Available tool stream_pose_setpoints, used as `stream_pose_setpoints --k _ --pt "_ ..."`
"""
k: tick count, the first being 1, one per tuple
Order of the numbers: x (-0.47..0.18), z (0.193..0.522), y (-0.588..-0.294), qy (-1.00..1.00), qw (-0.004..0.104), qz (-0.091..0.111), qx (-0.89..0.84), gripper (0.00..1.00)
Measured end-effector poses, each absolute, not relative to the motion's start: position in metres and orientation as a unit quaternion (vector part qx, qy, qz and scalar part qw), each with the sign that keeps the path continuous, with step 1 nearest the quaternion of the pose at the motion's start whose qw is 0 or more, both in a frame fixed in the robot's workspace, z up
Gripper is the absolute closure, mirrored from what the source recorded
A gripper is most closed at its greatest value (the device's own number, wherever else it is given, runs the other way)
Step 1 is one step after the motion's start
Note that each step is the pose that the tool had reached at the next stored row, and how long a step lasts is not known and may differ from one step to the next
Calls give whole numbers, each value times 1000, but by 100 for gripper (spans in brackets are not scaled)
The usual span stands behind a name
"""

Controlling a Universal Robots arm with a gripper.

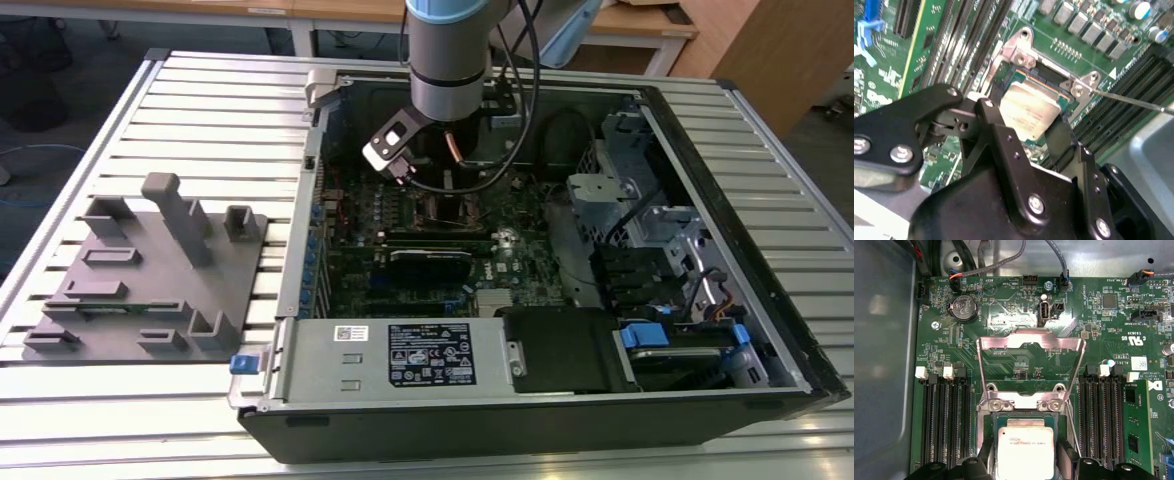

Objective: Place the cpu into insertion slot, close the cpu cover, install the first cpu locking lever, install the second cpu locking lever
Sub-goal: 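Place the cpu into insertion slot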

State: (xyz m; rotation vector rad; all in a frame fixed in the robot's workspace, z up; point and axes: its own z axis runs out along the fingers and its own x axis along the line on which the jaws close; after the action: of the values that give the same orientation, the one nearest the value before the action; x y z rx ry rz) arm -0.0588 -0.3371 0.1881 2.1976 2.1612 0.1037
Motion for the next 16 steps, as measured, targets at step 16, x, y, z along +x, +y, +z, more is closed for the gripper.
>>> stream_pose_setpoints --k 16 --pt "-59 201 -337 700 29 34 712 40"
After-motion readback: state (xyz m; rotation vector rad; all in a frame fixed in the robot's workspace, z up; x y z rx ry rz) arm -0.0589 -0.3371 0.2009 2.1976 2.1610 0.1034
